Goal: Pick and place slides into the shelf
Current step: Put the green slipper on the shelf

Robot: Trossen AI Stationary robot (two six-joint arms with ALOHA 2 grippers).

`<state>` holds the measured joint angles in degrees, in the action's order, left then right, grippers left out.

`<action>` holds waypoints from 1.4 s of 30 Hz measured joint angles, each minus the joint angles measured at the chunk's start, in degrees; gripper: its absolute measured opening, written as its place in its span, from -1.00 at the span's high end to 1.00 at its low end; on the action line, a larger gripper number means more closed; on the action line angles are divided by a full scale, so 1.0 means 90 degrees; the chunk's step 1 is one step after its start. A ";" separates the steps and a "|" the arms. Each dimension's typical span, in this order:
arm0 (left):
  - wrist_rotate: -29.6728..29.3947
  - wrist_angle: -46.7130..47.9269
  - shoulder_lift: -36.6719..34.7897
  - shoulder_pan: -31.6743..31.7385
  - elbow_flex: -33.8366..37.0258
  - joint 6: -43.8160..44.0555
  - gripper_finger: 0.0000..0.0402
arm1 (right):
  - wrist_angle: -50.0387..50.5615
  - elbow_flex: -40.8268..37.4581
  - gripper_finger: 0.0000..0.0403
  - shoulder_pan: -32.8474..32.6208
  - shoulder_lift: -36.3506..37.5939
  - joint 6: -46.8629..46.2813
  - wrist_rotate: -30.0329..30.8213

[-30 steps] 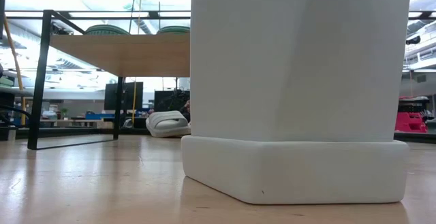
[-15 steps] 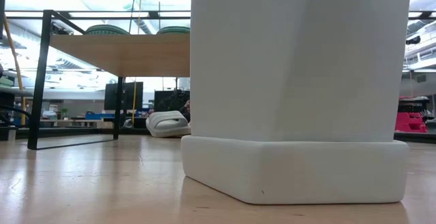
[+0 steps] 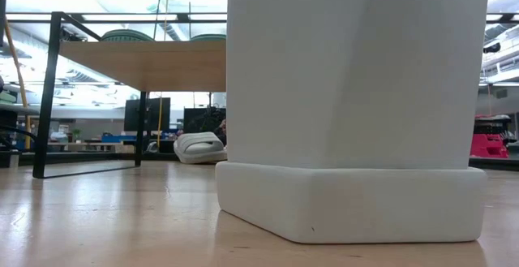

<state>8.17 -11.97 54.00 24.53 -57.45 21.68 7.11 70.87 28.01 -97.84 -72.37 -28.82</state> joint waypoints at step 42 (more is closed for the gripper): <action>0.0001 -0.0012 0.0000 -0.0001 -0.0001 -0.0052 0.47 | -0.0619 0.0000 -0.88 -0.0095 0.0000 0.0213 -0.0027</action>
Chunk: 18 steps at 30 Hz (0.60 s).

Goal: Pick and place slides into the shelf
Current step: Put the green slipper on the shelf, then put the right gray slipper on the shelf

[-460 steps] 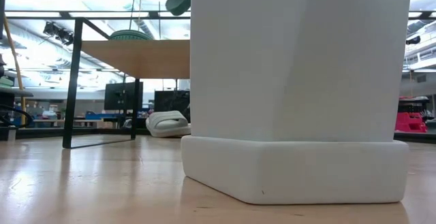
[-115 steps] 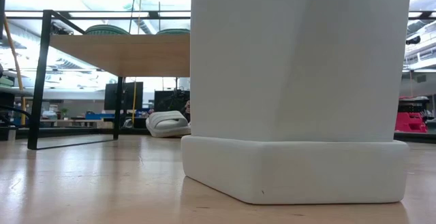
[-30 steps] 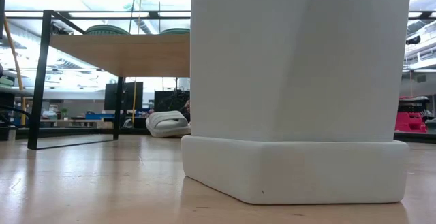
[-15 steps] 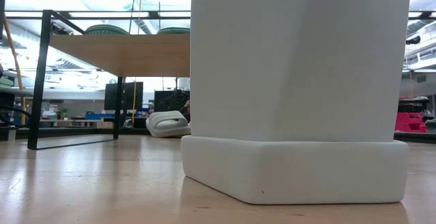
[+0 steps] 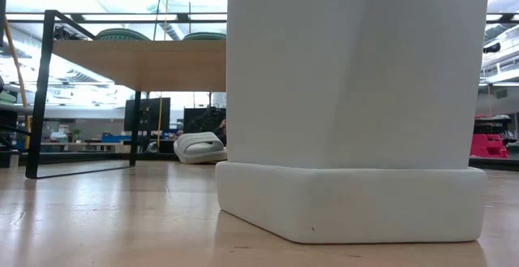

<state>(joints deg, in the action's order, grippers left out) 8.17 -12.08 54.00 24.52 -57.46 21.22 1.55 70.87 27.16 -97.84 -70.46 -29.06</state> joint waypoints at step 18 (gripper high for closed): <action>0.0000 -0.0002 0.0000 0.0001 -0.0001 0.0033 0.47 | 0.0573 0.0002 -0.86 0.0004 0.0017 -0.0154 -0.0312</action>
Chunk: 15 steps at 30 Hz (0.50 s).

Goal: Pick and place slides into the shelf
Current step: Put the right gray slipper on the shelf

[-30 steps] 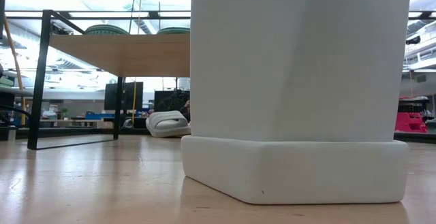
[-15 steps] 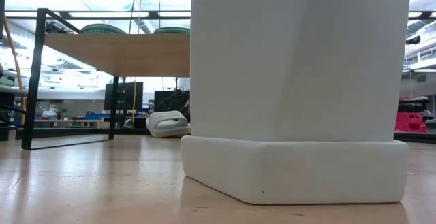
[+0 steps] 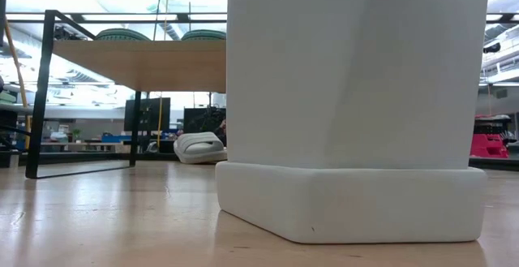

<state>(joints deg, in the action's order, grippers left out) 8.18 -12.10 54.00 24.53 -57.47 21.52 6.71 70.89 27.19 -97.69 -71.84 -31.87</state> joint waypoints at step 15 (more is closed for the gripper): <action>-0.0002 0.0012 0.0004 0.0005 0.0000 -0.0022 0.47 | 0.2527 0.0005 -0.81 0.0934 0.1318 0.1591 0.0942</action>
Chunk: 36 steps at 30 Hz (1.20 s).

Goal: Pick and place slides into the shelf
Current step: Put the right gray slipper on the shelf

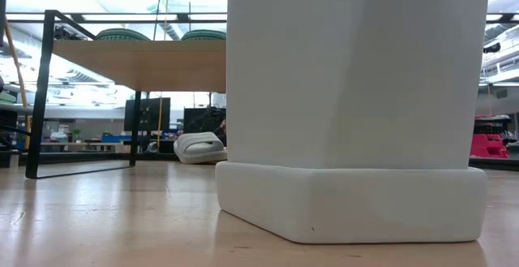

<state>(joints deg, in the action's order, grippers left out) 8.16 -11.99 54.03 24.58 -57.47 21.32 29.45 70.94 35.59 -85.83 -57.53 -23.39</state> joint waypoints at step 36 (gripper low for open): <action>-0.0760 0.0243 0.0811 0.0634 0.0003 0.0741 0.50 | 0.0911 -0.0007 -0.76 0.1804 -0.0668 0.3285 0.0914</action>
<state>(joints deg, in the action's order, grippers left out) 1.33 -9.80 61.33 30.28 -57.45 27.99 37.65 70.87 51.83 -91.83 -27.96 -15.16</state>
